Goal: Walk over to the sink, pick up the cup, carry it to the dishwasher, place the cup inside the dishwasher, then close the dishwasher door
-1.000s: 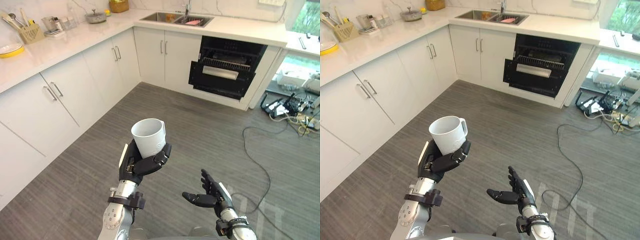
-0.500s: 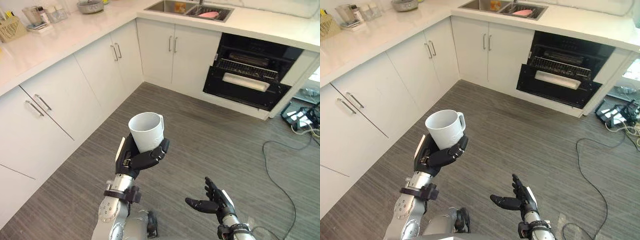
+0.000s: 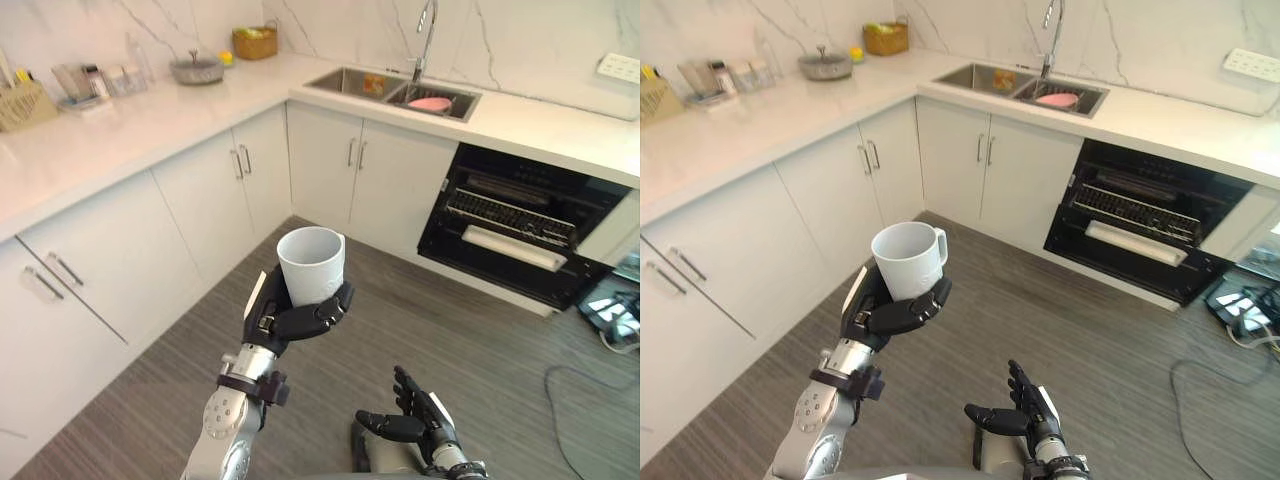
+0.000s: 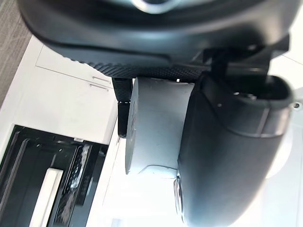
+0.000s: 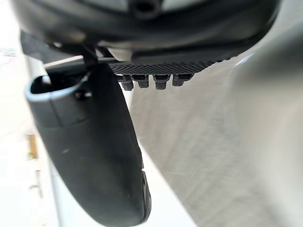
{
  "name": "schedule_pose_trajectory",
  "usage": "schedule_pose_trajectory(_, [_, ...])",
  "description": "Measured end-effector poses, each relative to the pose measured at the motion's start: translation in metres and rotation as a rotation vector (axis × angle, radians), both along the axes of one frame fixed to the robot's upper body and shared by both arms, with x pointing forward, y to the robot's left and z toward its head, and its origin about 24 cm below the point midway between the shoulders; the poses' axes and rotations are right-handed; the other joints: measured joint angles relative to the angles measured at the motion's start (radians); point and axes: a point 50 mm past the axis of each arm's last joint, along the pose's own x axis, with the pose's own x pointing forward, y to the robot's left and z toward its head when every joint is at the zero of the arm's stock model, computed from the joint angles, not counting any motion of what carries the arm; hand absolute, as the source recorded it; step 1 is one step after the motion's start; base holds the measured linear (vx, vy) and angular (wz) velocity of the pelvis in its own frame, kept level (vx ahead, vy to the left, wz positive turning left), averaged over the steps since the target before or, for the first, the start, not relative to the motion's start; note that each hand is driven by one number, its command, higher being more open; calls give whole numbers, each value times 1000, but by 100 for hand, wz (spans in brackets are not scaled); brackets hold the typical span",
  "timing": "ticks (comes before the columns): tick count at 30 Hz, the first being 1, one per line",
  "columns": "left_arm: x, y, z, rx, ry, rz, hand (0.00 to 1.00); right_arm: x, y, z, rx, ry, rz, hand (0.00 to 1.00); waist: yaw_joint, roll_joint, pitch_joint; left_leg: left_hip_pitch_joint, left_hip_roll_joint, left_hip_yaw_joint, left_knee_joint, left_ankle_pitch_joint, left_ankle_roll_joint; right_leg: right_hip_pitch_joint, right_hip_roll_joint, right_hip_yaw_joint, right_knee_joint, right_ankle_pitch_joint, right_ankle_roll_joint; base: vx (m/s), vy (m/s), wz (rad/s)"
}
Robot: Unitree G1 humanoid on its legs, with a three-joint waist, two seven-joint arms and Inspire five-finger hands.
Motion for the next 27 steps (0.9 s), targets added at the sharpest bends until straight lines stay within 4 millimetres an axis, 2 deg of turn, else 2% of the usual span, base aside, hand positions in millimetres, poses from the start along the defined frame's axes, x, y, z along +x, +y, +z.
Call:
schedule_pose_trajectory(1, [-1, -8, 1, -24, -1, -7, 0, 6, -4, 7, -16, -39, 12, 100, 13, 37, 0, -100, 74, 1, 227, 99, 4, 33, 38, -18, 2, -36, -10, 662, -293, 19])
schedule_pose_trajectory(2, [-1, -11, 2, -33, -2, -12, 0, 10, -4, 11, -19, -56, 19, 100, 20, 44, 2, -140, 110, 7, 315, 159, 6, 51, 55, -20, 1, -54, -17, 668, -240, -5])
schedule_pose_trajectory(3, [-1, -15, 2, -46, -2, -18, 0, 16, -3, 16, -18, -87, 27, 100, 30, 53, 3, -194, 171, 28, 438, 173, 11, 102, 78, -24, -3, -91, -30, 561, -154, -3])
schedule_pose_trajectory(4, [-1, -16, 2, -51, -4, -27, 0, 20, -2, 18, -19, -103, 21, 100, 29, 48, 4, -234, 188, 39, 458, 155, 9, 160, 81, -28, -23, -117, -49, 541, -140, -3])
schedule_pose_trajectory(5, [-1, -17, 3, -53, -8, -35, 0, 23, -4, 19, -27, -112, 21, 100, 30, 46, 2, -260, 185, 45, 429, 126, 12, 198, 81, -25, -49, -135, -64, 514, -123, -1])
schedule_pose_trajectory(6, [-1, -17, 4, -55, -16, -39, 0, 26, -5, 20, -34, -119, 21, 100, 34, 45, 2, -288, 175, 54, 372, 97, 14, 236, 81, -17, -85, -140, -69, 515, -80, -19])
schedule_pose_trajectory(7, [-1, -17, 4, -56, -24, -43, 0, 30, -6, 21, -39, -129, 21, 100, 44, 43, 1, -323, 144, 55, 263, 74, 14, 280, 80, 0, -134, -140, -68, 531, -50, -28])
schedule_pose_trajectory(8, [-1, -16, 4, -55, -27, -45, 0, 32, -6, 22, -41, -132, 21, 100, 54, 41, 0, -336, 123, 52, 198, 67, 14, 296, 77, 14, -152, -141, -68, 515, 16, -52])
schedule_pose_trajectory(9, [-1, -16, 4, -53, -28, -46, 0, 36, -6, 21, -47, -133, 18, 100, 72, 31, -2, -360, 68, 31, 39, 70, 6, 322, 64, 44, -184, -143, -64, 497, 81, -62])
schedule_pose_trajectory(10, [-1, -15, 4, -45, -27, -52, 0, 38, -5, 18, -51, -120, 14, 100, 80, 18, -2, -375, 2, -5, -128, 108, -1, 353, 44, 70, -212, -144, -35, 580, 134, -73])
schedule_pose_trajectory(11, [-2, -15, 4, -42, -29, -58, 0, 39, -6, 13, -62, -98, 15, 100, 83, 15, -4, -385, -42, -34, -262, 177, -5, 376, 32, 95, -229, -160, -15, 475, 135, -58])
schedule_pose_trajectory(12, [-2, -15, 4, -40, -30, -61, 0, 38, -7, 11, -69, -87, 17, 100, 85, 18, -6, -389, -52, -35, -315, 223, -5, 387, 31, 108, -232, -173, -3, 469, 181, -73])
schedule_pose_trajectory(13, [-2, -15, 3, -36, -28, -64, 0, 35, -7, 6, -74, -60, 23, 100, 92, 22, -12, -383, -60, -37, -330, 352, 16, 408, 31, 145, -227, -206, 14, 389, 189, -69])
schedule_pose_trajectory(14, [-2, -14, 2, -25, -26, -70, 0, 32, -5, 2, -69, -43, 20, 100, 93, 8, -22, -382, -66, -25, -309, 352, 40, 413, 26, 166, -223, -224, 21, 520, 231, -64])
schedule_pose_trajectory(16, [-1, -11, 1, 5, -28, -83, 0, 24, 0, -4, -52, -8, 4, 100, 65, -33, -55, -376, -94, 10, -279, 285, 67, 401, -17, 207, -176, -228, 28, 592, 226, -31])
schedule_pose_trajectory(17, [1, -13, 3, 9, -38, -92, 0, 24, 0, -4, -51, -6, 5, 100, 59, -49, -48, -351, -105, 31, -279, 261, 80, 382, -34, 220, -102, -219, 45, 583, 244, -30])
schedule_pose_trajectory(19, [1, -13, 4, 17, -43, -95, 0, 23, -1, -5, -50, -3, 6, 100, 58, -59, -51, -304, -113, 51, -290, 242, 100, 340, -54, 203, 29, -174, 98, 386, 169, -36])
schedule_pose_trajectory(20, [1, -13, 3, 34, -45, -101, 0, 23, 0, -7, -45, 6, 9, 100, 53, -56, -47, -211, -116, 54, -341, 231, 110, 292, -75, 160, 199, -121, 102, 385, 127, -30])
schedule_pose_trajectory(22, [1, -15, 4, 42, -52, -106, 0, 20, 2, -10, -36, 25, 20, 100, 50, -46, -47, -104, -106, 57, -404, 231, 110, 259, -87, 87, 301, -161, 57, 353, 102, -20])
schedule_pose_trajectory(25, [2, -18, 11, 42, -95, -116, 0, 25, 9, -9, -24, 8, 61, 100, 46, -37, -56, -44, -73, 70, -460, 231, 103, 141, -82, 3, 246, -197, 50, 266, 5, -8])
schedule_pose_trajectory(26, [3, -18, 13, 44, -102, -117, 0, 30, 12, -7, -20, -6, 73, 100, 43, -38, -56, -41, -63, 81, -461, 228, 91, 109, -82, -24, 144, -185, 53, 224, -55, -18])
schedule_pose_trajectory(27, [4, -14, 14, 58, -107, -112, 0, 36, 16, -4, -12, -27, 85, 100, 43, -60, -60, -38, -75, 94, -454, 222, 78, 94, -85, -48, -52, -49, 43, 299, -96, -42])
